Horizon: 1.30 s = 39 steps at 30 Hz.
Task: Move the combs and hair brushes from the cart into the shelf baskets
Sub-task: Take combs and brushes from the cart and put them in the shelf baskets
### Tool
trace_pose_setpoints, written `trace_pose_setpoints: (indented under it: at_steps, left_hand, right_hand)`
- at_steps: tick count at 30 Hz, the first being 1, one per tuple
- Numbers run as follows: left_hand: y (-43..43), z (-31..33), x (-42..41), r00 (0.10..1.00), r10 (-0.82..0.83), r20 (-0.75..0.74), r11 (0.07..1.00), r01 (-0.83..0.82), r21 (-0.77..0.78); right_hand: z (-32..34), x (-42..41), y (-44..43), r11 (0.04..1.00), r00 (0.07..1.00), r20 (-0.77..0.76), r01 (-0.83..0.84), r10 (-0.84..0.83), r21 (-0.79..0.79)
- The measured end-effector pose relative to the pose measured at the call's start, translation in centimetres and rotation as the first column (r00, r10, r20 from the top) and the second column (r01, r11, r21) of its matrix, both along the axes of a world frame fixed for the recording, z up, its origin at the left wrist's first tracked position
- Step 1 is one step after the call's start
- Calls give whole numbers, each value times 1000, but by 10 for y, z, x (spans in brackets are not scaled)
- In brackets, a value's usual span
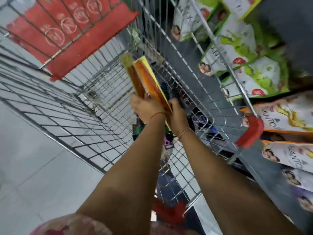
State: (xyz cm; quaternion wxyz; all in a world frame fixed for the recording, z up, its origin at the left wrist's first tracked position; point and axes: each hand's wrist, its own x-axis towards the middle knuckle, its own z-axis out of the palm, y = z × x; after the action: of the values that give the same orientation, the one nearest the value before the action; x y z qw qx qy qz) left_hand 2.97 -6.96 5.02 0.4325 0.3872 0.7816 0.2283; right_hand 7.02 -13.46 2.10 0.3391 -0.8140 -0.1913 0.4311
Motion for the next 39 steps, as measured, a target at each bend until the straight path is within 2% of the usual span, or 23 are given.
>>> trace_pose_setpoints:
  at_steps: [3, 7, 9, 12, 15, 17, 20, 22, 25, 28, 30, 33, 35, 39]
  left_hand:
    - [0, 42, 21, 979, -172, 106, 968, 148, 202]
    - [-20, 113, 57, 908, -332, 255, 870, 191, 454]
    - [-35, 153, 80, 846, -411, 339, 808, 167, 565]
    - [-70, 214, 121, 712, -563, 420, 706, 151, 692]
    - [-119, 267, 161, 584, -683, 439, 616, 136, 776]
    - [-162, 296, 190, 489, -768, 414, 557, 190, 808]
    - [-233, 328, 233, 384, -876, 292, 442, 395, 806]
    - [-272, 339, 262, 326, -931, 165, 322, 520, 791]
    - [-335, 347, 306, 132, -990, 55, 134, 722, 679]
    - [-391, 343, 340, -58, -997, 57, -21, 858, 513]
    - [-425, 336, 348, -124, -987, 99, -75, 913, 400]
    - [-460, 308, 346, -120, -987, 109, -81, 948, 307]
    - [-472, 289, 339, -91, -996, 11, -85, 961, 262]
    - [-478, 265, 333, -76, -964, -255, -137, 963, 231]
  right_hand:
    - [46, 11, -1, 967, 975, 171, 98, -141, 237]
    - [118, 36, -11, 801, 890, 196, 252, -412, 542]
    - [160, 55, -23, 707, 805, 240, 283, -542, 649]
    - [217, 89, -56, 526, 669, 217, 301, -711, 795]
    - [265, 127, -102, 353, 526, 165, 278, -834, 893]
    - [292, 154, -144, 277, 429, 146, 261, -892, 925]
    - [321, 194, -218, 243, 261, 153, 357, -953, 902]
    - [333, 217, -266, 243, 206, 166, 440, -964, 864]
    - [345, 245, -346, 242, 132, 203, 543, -970, 804]
    - [347, 261, -418, 266, 34, 338, 695, -940, 668]
    - [344, 269, -459, 271, 45, 394, 798, -918, 539]
    - [329, 275, -507, 281, 142, 429, 918, -892, 281]
    - [321, 269, -520, 303, 194, 489, 941, -851, 153]
    - [311, 264, -522, 327, 244, 515, 942, -822, 76]
